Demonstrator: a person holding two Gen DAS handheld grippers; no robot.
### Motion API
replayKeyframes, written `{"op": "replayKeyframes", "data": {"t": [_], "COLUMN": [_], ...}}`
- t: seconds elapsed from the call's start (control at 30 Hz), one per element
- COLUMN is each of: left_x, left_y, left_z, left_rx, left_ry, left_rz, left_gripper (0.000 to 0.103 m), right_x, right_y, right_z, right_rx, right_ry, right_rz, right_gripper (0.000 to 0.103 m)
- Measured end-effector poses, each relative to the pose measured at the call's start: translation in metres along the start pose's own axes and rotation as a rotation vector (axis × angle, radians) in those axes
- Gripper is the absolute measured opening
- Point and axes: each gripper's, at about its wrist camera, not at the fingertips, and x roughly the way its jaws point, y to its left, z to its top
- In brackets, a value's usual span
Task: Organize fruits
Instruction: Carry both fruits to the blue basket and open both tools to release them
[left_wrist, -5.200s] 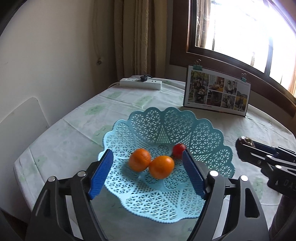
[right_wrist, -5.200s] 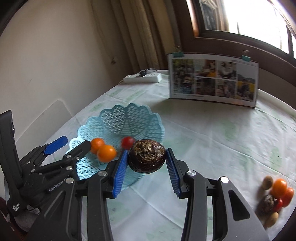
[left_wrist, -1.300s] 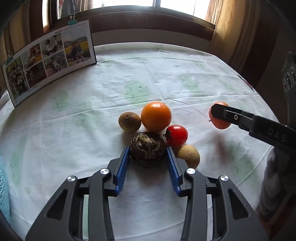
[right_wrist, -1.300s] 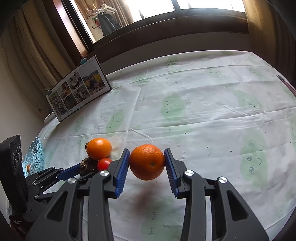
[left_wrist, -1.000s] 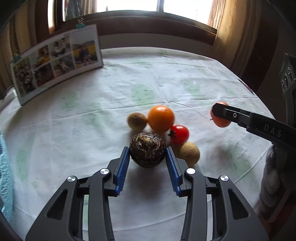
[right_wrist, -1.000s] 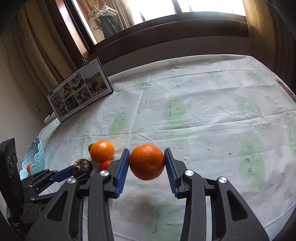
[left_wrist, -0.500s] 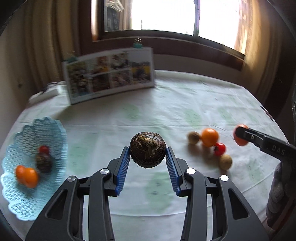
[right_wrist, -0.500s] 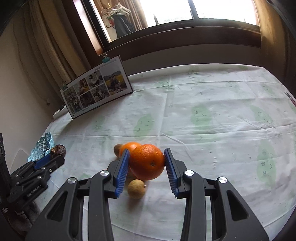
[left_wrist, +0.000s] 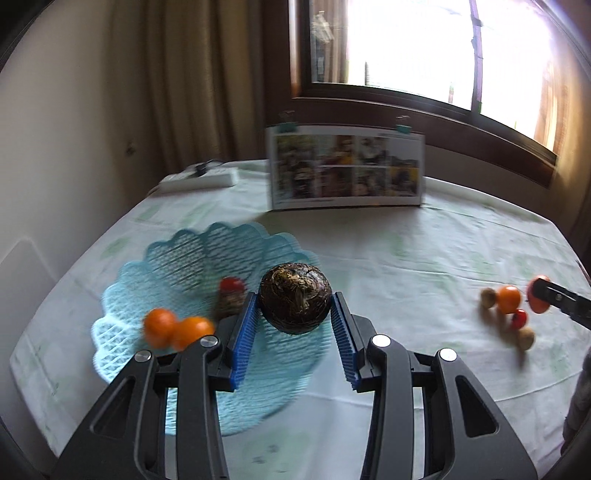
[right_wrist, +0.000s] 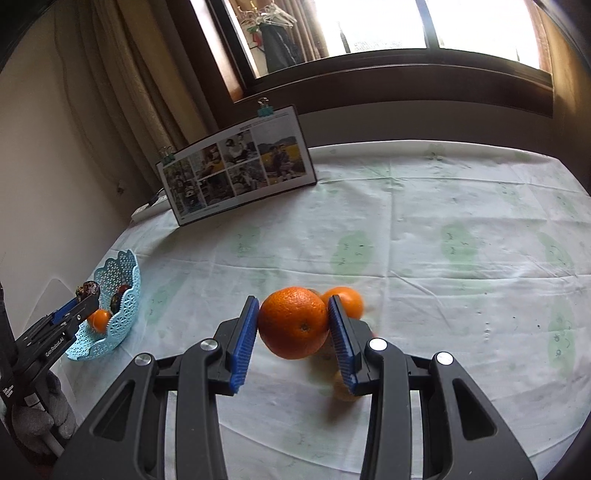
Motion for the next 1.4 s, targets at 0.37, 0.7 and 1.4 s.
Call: {"op": "replayKeyframes", "data": {"t": [0.37,0.7,1.4], "left_x": [0.006,-0.005,-0.011], "left_y": [0.04,0.075,0.114], "left_z": [-0.012,-0.01,-0.021], "left_rx": [-0.07,-0.142,-0.208], "left_ry": [0.032,-0.018,-0.021], "left_rz": [0.055,0.128,0.156], "left_gripper": [0.048,0.076,0.087], "right_x": [0.011,0.016,0.068], "right_y": [0.041,0.091,0.224], "right_z": [0.0,0.009,-0.017], "right_rx": [-0.061,-0.136,-0.32], "right_ry": [0.02,0.013,0.124], "right_rz": [0.048,0.122,0.298], "right_gripper": [0.039,0.039,0.04]}}
